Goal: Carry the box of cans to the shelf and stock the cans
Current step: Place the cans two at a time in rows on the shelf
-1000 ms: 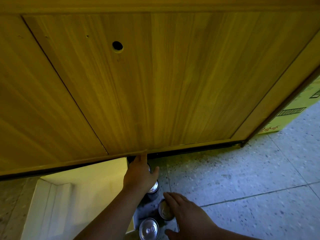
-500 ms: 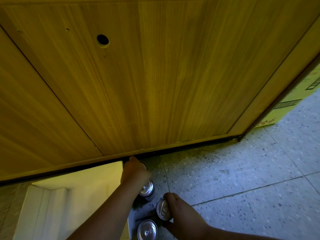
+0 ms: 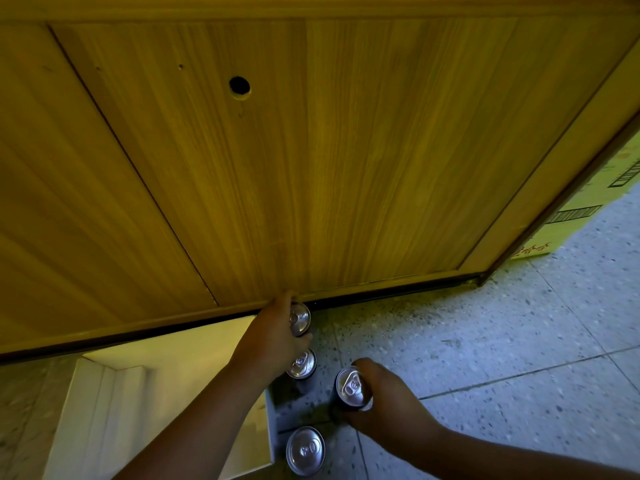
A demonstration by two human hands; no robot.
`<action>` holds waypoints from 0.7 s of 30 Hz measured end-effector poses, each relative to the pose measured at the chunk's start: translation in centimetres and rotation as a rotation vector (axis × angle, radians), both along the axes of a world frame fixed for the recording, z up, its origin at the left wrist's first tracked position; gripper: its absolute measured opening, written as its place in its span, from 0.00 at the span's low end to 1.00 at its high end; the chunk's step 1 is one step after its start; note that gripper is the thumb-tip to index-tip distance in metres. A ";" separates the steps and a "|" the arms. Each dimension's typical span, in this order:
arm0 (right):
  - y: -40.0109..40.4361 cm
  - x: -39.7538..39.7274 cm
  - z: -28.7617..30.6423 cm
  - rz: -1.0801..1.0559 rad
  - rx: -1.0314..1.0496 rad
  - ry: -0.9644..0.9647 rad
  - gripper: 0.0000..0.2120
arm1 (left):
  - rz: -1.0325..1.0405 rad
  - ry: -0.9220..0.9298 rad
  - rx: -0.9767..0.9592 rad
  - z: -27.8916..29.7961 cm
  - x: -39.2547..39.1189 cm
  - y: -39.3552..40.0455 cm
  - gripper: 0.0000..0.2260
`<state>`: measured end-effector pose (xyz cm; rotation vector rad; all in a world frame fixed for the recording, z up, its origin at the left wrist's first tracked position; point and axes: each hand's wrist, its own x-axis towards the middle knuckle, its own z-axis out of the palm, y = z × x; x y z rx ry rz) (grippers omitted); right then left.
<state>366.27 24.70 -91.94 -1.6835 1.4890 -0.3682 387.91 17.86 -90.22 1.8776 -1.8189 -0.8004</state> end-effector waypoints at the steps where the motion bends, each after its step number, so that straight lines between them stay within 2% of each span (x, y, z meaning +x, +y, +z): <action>1: -0.3 0.0 0.6 -0.016 0.006 -0.016 0.21 | 0.018 0.023 -0.009 0.5 0.1 0.1 0.30; 8: -3.5 0.1 4.7 -0.083 -0.124 -0.074 0.23 | 0.042 0.246 -0.092 4.9 1.3 0.5 0.23; 11: -4.9 0.2 7.2 -0.120 -0.185 -0.136 0.23 | 0.017 0.278 -0.120 6.6 2.0 0.8 0.22; 14: -6.0 0.6 9.9 -0.112 -0.229 -0.199 0.23 | 0.008 0.275 -0.132 7.9 2.5 1.1 0.23; 17: -6.9 1.6 13.3 -0.070 -0.263 -0.248 0.25 | 0.046 0.278 -0.121 10.6 3.5 1.2 0.31; 19: -7.0 2.3 16.4 -0.038 -0.245 -0.274 0.26 | 0.096 0.284 -0.124 14.0 4.5 1.7 0.33; 21: -6.7 2.8 20.6 -0.012 -0.215 -0.290 0.28 | 0.141 0.297 -0.134 18.8 5.5 2.8 0.31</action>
